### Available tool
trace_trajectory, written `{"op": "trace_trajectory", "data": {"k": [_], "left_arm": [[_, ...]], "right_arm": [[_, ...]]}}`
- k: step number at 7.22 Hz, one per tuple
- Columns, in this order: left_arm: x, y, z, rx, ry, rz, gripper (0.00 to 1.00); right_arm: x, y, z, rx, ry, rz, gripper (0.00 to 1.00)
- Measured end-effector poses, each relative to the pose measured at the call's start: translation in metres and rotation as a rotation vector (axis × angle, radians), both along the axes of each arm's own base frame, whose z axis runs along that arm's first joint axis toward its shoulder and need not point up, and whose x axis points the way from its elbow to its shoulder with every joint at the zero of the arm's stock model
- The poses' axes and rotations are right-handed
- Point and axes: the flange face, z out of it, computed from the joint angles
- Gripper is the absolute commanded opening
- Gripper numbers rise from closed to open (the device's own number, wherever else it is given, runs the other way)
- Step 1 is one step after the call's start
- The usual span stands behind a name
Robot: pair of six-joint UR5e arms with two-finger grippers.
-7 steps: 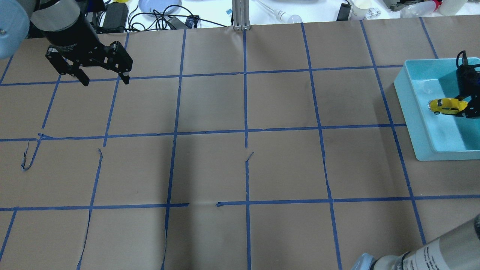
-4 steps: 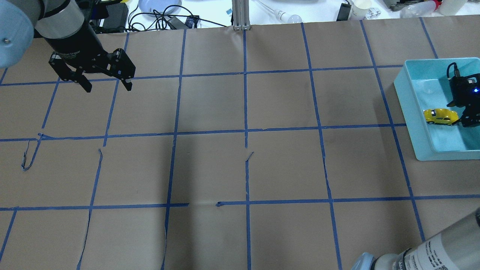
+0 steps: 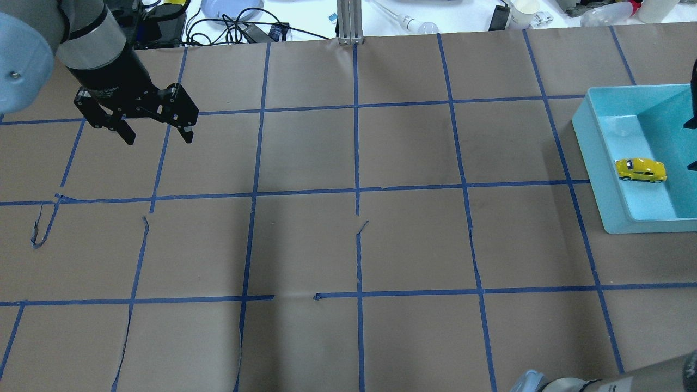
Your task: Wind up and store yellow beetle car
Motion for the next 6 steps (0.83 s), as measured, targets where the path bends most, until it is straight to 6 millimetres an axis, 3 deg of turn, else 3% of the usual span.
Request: {"op": "trace_trajectory", "data": {"k": [3,6], "left_arm": [[0.006,-0.004,0.000,-0.026,-0.004,0.015,1.00],[0.002,-0.002,-0.001,-0.031,0.002,0.015,1.00]], "right_arm": [[0.127,0.020,0.100,0.001,0.010,-0.244,1.00],[0.250,0.051,0.149,0.008,-0.017,-0.591,1.00]]}}
